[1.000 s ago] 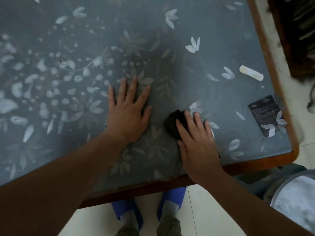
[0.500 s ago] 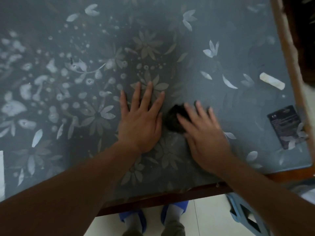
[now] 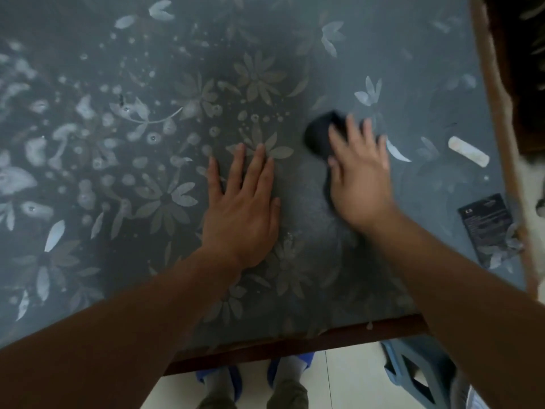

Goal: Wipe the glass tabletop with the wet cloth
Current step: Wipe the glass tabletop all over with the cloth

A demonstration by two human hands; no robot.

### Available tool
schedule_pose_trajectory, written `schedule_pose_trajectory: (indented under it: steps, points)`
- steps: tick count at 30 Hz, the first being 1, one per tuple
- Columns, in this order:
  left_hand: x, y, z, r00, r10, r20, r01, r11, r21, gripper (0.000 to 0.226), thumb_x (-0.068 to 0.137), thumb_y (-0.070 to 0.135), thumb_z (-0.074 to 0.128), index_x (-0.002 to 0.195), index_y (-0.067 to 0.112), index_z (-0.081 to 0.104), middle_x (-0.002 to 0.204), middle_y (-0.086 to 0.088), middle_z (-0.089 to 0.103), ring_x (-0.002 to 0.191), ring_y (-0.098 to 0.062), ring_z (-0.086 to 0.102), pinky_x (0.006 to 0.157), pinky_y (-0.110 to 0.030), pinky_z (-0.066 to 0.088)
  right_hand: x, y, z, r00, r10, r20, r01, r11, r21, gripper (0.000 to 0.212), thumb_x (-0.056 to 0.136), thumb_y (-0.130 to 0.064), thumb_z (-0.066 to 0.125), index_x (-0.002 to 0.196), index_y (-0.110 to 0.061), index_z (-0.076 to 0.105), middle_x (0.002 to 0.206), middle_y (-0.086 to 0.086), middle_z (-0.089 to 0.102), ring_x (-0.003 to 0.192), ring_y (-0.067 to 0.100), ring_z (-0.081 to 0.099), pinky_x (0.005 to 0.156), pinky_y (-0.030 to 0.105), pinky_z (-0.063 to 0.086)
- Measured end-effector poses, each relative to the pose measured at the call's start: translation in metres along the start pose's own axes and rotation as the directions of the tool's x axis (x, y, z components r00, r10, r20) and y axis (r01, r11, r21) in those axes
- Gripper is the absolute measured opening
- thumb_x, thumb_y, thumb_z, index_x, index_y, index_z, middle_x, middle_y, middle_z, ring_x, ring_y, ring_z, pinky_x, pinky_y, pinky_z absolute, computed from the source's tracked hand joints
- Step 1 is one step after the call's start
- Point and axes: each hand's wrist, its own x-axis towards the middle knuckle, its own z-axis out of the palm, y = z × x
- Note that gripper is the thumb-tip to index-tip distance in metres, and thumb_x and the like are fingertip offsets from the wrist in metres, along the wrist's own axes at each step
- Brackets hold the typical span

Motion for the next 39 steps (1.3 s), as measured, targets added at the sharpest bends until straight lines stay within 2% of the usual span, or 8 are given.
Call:
schedule_pose_trajectory:
  steps: [3,7,9,15,21,27,33,39]
  points:
    - [-0.002,0.002,-0.001,1.0,0.002,0.019,-0.002,1.0,-0.011,0.064,0.105,0.041,0.024,0.159,0.009,0.029,0.171,-0.009,0.02,0.159,-0.032,0.007,0.123,-0.067,0.007,0.01,-0.007,0.004,0.998,0.06,-0.014,-0.06,0.998,0.002,0.055,0.102,-0.023,0.039,0.156,-0.019,0.029,0.167,0.01,0.017,0.153,0.036,0.011,0.124,0.054,0.008]
    - [-0.003,0.003,-0.006,0.999,-0.003,0.039,0.004,1.0,-0.023,0.063,0.104,0.039,0.027,0.16,0.009,0.03,0.171,-0.009,0.019,0.159,-0.033,0.008,0.123,-0.068,0.007,-0.079,-0.005,0.009,0.951,-0.277,0.134,0.288,0.955,-0.072,0.056,0.098,-0.028,0.034,0.154,-0.022,0.03,0.165,0.009,0.02,0.152,0.036,0.017,0.121,0.059,0.017]
    - [-0.003,0.002,-0.006,1.0,-0.004,0.025,0.004,1.0,-0.014,0.063,0.104,0.039,0.03,0.159,0.009,0.031,0.171,-0.01,0.021,0.159,-0.034,0.01,0.122,-0.069,0.01,-0.054,0.006,0.006,0.935,-0.325,0.141,0.336,0.94,-0.062,0.055,0.098,-0.028,0.037,0.153,-0.023,0.033,0.165,0.008,0.023,0.152,0.036,0.018,0.121,0.059,0.017]
    - [-0.001,0.0,-0.002,1.0,-0.005,0.018,0.005,1.0,0.008,0.063,0.105,0.042,0.028,0.16,0.011,0.03,0.171,-0.008,0.021,0.159,-0.032,0.011,0.123,-0.067,0.01,0.052,-0.005,0.003,0.999,-0.048,-0.004,0.048,0.999,0.009,0.054,0.102,-0.025,0.038,0.156,-0.026,0.03,0.166,0.006,0.021,0.153,0.035,0.013,0.124,0.053,0.007]
    - [-0.003,0.003,-0.007,0.999,-0.016,0.034,0.015,1.0,0.015,0.064,0.103,0.041,0.032,0.159,0.012,0.033,0.17,-0.007,0.024,0.158,-0.032,0.016,0.123,-0.066,0.012,-0.018,0.011,-0.001,0.922,-0.358,0.145,0.368,0.929,-0.049,0.055,0.098,-0.024,0.04,0.152,-0.022,0.037,0.163,0.007,0.027,0.151,0.037,0.021,0.12,0.057,0.019]
    - [0.001,0.003,-0.007,0.999,-0.02,0.044,0.018,0.999,0.028,0.063,0.104,0.041,0.031,0.158,0.011,0.035,0.17,-0.007,0.024,0.159,-0.032,0.014,0.123,-0.066,0.011,0.118,-0.006,-0.006,0.998,-0.067,0.019,0.068,0.997,-0.038,0.053,0.104,-0.028,0.036,0.156,-0.025,0.028,0.166,0.005,0.019,0.153,0.034,0.013,0.123,0.054,0.009]
    - [0.0,0.005,-0.011,0.997,-0.03,0.073,0.028,0.999,0.028,0.064,0.102,0.041,0.034,0.158,0.01,0.035,0.17,-0.008,0.025,0.159,-0.032,0.014,0.122,-0.067,0.013,0.025,0.006,-0.002,0.91,-0.394,0.133,0.404,0.913,-0.058,0.053,0.099,-0.028,0.039,0.152,-0.021,0.037,0.162,0.007,0.029,0.15,0.036,0.024,0.121,0.058,0.017]
    - [0.001,0.004,-0.012,0.998,-0.036,0.059,0.035,0.999,0.004,0.064,0.102,0.042,0.036,0.158,0.012,0.036,0.17,-0.006,0.025,0.158,-0.031,0.016,0.122,-0.067,0.016,0.151,-0.016,-0.012,0.999,-0.046,0.013,0.046,0.999,-0.01,0.053,0.105,-0.027,0.035,0.157,-0.023,0.027,0.166,0.005,0.018,0.153,0.033,0.011,0.123,0.053,0.006]
